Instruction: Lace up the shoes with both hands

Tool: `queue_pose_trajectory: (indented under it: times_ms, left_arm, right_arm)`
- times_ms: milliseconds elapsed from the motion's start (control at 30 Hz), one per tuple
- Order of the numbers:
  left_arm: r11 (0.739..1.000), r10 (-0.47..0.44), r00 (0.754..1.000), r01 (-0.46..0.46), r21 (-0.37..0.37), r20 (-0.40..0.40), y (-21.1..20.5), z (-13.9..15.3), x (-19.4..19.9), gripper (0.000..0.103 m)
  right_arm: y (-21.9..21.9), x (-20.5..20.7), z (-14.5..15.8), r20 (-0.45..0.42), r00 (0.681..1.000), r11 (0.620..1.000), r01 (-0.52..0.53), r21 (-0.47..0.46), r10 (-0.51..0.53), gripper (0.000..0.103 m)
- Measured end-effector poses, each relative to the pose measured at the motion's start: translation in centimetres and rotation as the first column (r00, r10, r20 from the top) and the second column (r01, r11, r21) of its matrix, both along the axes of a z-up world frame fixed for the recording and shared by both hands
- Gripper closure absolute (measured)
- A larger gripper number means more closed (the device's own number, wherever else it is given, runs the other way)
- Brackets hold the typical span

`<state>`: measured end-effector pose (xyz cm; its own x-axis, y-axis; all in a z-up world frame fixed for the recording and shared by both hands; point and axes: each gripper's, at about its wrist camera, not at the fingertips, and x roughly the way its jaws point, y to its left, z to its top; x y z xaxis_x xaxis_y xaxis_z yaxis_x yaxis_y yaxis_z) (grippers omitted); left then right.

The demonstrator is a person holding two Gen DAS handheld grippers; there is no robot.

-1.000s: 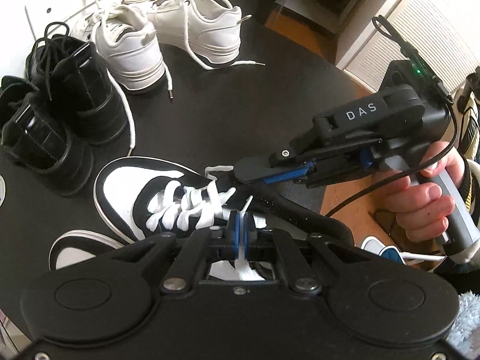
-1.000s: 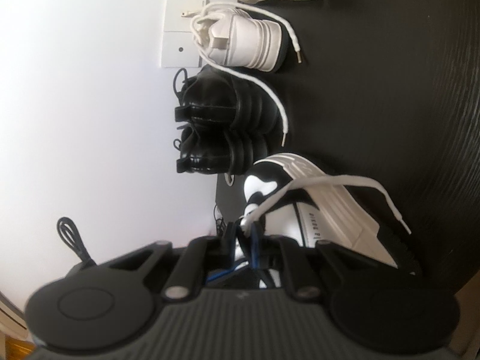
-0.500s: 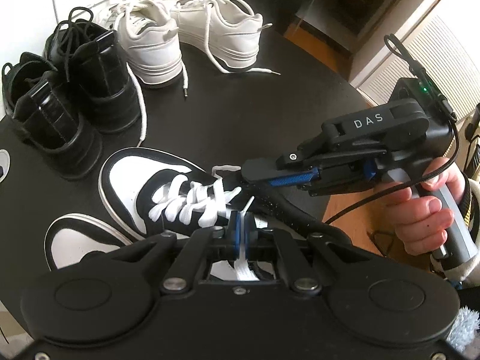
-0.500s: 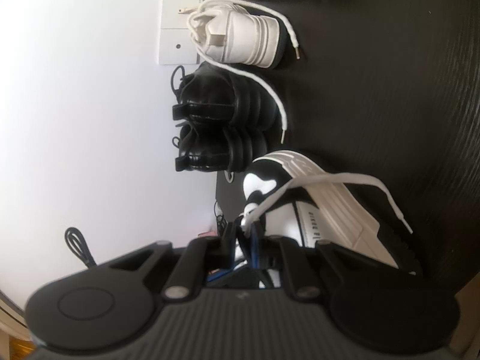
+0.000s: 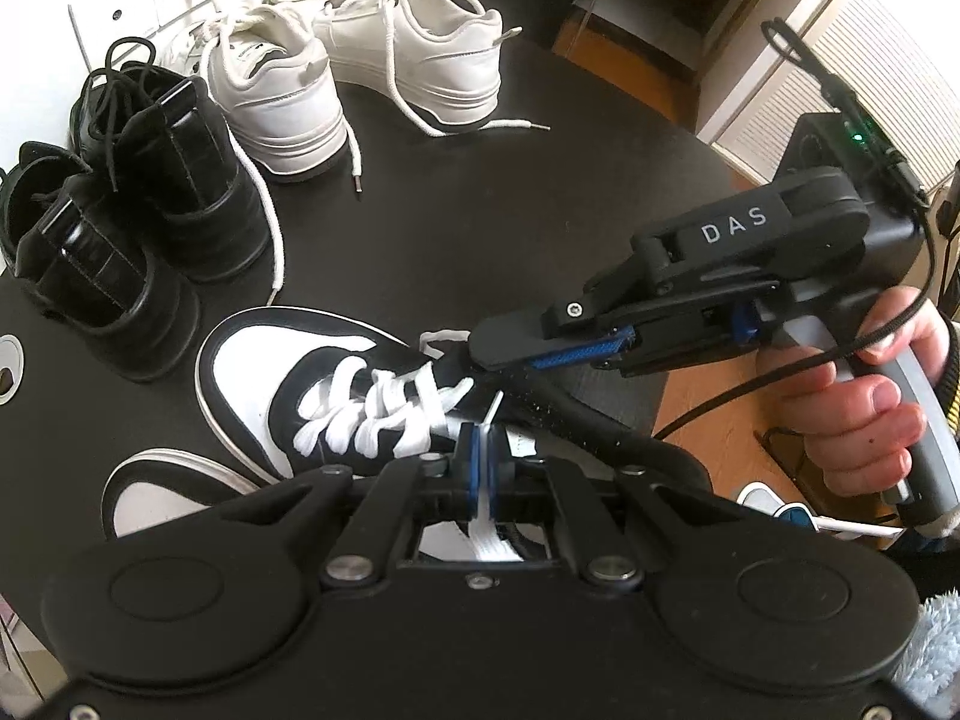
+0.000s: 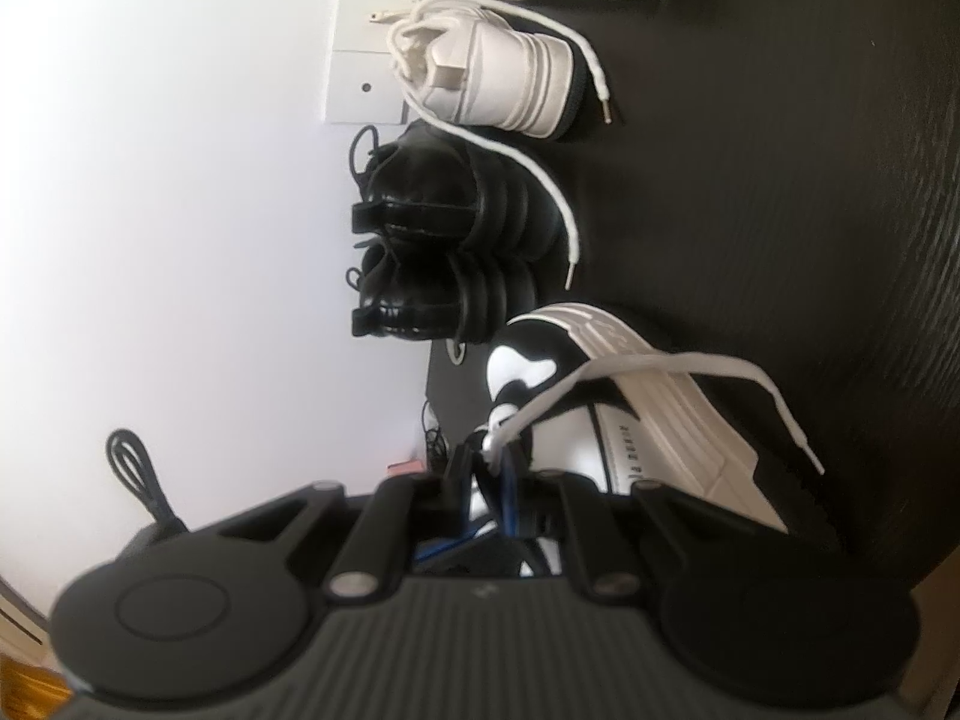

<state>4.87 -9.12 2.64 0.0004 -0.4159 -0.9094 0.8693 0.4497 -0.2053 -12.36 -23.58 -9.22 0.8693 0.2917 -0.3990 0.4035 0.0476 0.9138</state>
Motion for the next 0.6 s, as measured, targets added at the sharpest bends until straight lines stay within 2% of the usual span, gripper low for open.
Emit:
queue_pose_trajectory:
  times_ms: [200,400,500,600]
  left_arm:
    - [1.000,0.002,1.000,-0.002,-0.018,-0.001,0.4,0.0,-0.1,0.100]
    - [0.998,-0.060,0.997,0.059,0.021,0.044,-0.3,-0.2,-0.7,0.100]
    - [0.999,-0.037,0.998,0.037,-0.008,0.040,-0.1,-0.2,-0.7,0.100]
    - [0.998,-0.015,1.000,0.014,-0.060,-0.020,0.4,-0.4,-0.4,0.100]
  right_arm:
    - [0.0,0.1,0.5,-0.006,1.000,0.999,-0.009,-0.038,0.009,0.093]
    - [0.1,0.3,0.5,-0.013,1.000,0.999,-0.017,-0.038,0.016,0.093]
    - [0.2,0.3,0.9,-0.016,1.000,0.997,-0.022,-0.071,0.021,0.093]
    - [0.3,0.2,1.4,-0.015,1.000,0.993,-0.026,-0.111,0.025,0.093]
